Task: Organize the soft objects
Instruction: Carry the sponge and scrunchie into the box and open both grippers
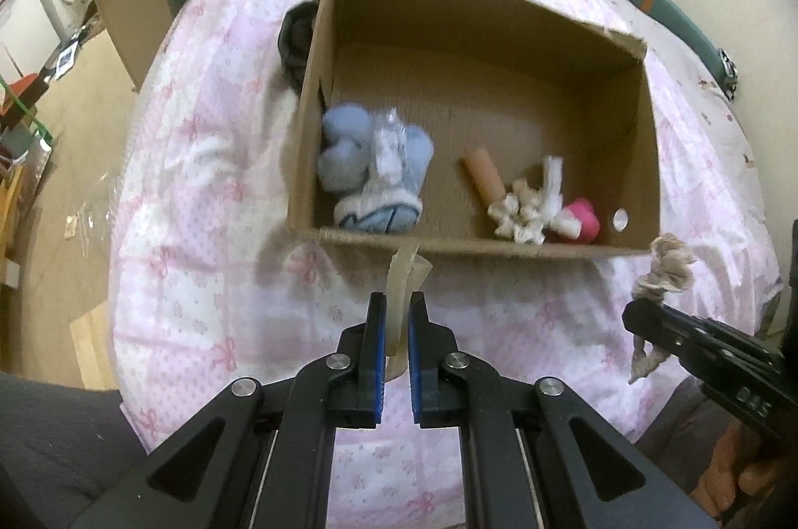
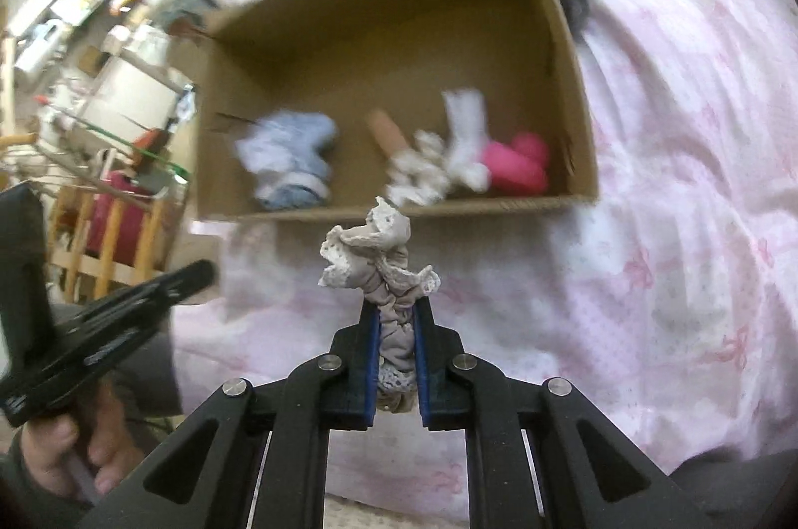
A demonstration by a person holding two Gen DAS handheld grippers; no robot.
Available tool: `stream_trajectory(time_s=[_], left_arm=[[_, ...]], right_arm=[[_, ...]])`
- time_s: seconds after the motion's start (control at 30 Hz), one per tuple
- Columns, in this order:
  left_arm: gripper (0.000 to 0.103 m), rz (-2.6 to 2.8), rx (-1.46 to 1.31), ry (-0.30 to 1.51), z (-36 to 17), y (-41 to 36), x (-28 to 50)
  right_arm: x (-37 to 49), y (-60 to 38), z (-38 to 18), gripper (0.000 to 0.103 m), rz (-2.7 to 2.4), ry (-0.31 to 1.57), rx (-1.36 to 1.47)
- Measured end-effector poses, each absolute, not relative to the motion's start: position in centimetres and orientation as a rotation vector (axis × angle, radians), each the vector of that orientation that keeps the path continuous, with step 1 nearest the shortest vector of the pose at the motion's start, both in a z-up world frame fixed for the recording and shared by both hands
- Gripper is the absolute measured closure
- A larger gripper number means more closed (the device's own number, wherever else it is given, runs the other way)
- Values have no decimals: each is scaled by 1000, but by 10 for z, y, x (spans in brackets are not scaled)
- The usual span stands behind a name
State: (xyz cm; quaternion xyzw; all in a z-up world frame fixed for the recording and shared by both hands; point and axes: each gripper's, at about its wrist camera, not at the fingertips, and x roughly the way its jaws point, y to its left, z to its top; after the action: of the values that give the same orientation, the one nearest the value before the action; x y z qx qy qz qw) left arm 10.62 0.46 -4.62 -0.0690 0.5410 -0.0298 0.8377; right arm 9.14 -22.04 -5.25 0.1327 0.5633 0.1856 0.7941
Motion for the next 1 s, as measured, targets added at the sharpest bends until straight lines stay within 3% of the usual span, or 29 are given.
stream_trajectory(time_s=[0.33,1.0], left_arm=[[96,-27,-120,1080,-24,-5,149],[95,163,-105,1114,-56,-34,199]], right_arm=[[119,-231,-13,89,422,1059,354],[181,-231,-46,89,366,1070,302]])
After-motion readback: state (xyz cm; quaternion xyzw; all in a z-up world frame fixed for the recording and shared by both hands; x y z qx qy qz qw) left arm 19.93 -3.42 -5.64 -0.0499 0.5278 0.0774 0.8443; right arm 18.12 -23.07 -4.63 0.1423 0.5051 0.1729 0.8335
